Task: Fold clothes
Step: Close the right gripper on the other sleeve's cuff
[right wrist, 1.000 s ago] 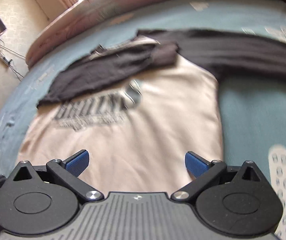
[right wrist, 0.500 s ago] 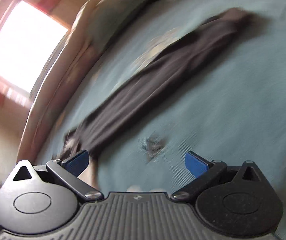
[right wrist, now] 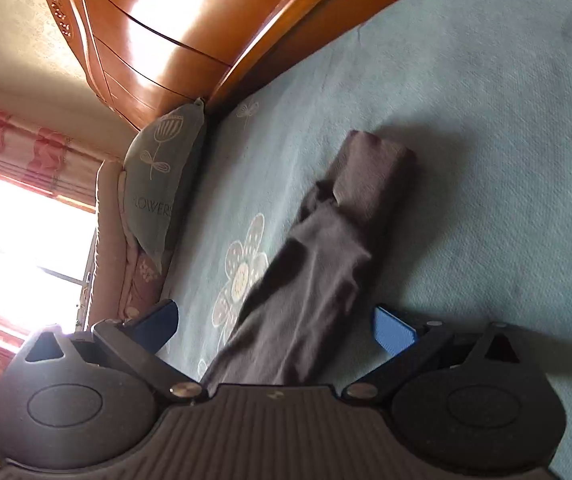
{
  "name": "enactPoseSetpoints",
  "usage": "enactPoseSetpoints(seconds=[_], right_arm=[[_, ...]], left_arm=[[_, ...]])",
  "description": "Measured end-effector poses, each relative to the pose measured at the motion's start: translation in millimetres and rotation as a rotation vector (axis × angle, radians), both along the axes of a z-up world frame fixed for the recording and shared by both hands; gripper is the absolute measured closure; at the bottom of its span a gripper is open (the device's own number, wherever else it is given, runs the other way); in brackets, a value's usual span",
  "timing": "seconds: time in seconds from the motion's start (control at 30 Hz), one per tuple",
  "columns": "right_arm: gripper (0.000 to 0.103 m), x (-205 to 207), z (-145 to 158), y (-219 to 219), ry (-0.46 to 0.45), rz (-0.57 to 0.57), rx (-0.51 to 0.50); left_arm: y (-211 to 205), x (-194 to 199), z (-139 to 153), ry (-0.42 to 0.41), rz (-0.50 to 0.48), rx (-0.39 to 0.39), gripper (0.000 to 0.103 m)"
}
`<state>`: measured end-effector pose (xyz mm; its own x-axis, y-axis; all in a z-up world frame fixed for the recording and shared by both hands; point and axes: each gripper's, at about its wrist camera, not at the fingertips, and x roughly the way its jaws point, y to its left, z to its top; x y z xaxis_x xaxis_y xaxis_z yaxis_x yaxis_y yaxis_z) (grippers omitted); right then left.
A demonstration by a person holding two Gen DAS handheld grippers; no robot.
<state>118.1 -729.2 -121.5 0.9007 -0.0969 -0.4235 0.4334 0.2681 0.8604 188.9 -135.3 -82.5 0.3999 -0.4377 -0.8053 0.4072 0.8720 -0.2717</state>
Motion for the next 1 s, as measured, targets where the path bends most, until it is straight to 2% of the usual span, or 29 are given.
enactPoseSetpoints(seconds=[0.23,0.4,0.5,0.63,0.77,0.87,0.93,1.0], right_arm=[[0.000,20.1,0.9,-11.6,-0.007,0.027,-0.114],[0.000,13.7,-0.7,6.9,-0.016,0.056,-0.124],[0.000,19.3,-0.5,11.9,-0.015,0.084,-0.187],[0.000,37.3,0.7,-1.1,-0.029,0.056,-0.232],[0.000,53.4,2.1,-3.5,-0.003,0.044,-0.287],[0.000,54.2,2.3,14.9,0.005,0.088,-0.303],[0.000,60.3,2.0,29.5,0.008,0.172,-0.351],[0.000,69.7,2.7,32.2,0.034,0.191,-0.416]], left_arm=[[-6.1,4.8,-5.6,0.009,-0.001,-0.004,0.001],[-6.2,5.5,-7.1,0.011,-0.003,-0.004,0.001],[-7.5,7.6,-8.7,0.017,0.000,0.002,0.001],[-7.7,5.8,-4.0,0.005,-0.005,-0.007,0.001],[-3.6,6.5,-1.6,-0.003,0.006,0.001,0.001],[0.7,8.7,-3.8,0.006,0.019,-0.005,0.001],[0.4,11.1,-7.2,0.018,0.025,-0.002,0.001],[-1.8,11.0,-8.1,0.025,0.025,0.001,0.001]])
